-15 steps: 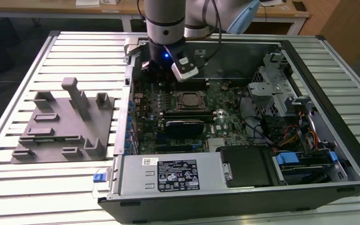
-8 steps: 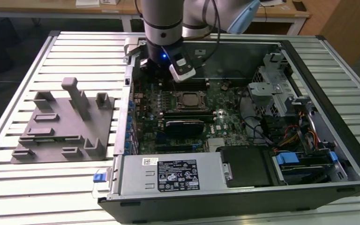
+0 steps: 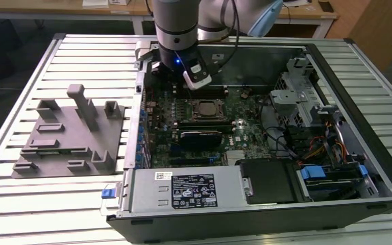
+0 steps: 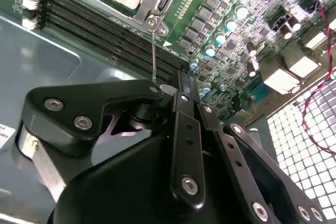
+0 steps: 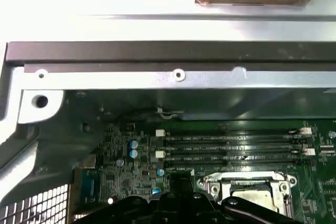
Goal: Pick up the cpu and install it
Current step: 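Install the first cpu locking lever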
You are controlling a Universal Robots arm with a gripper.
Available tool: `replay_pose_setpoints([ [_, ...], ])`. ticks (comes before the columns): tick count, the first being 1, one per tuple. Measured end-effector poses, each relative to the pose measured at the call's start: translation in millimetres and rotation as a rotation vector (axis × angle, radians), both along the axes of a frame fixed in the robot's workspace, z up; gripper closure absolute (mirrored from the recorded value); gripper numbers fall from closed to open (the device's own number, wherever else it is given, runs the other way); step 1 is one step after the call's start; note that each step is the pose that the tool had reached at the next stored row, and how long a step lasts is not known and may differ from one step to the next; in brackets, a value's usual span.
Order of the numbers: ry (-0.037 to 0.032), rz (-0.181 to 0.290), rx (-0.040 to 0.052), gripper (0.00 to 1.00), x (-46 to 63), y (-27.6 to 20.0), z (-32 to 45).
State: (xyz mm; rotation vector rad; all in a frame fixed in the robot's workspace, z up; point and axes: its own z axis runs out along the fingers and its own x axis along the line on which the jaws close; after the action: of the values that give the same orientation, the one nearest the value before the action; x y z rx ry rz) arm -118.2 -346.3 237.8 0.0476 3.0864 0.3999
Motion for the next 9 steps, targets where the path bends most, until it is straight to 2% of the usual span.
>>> replay_pose_setpoints([
  [4, 0.0001, 0.000, 0.0008, 0.89, 0.0, 0.0, 2.2],
  [9, -0.0002, 0.000, 0.0067, 0.89, 0.0, 0.0, 6.3],
])
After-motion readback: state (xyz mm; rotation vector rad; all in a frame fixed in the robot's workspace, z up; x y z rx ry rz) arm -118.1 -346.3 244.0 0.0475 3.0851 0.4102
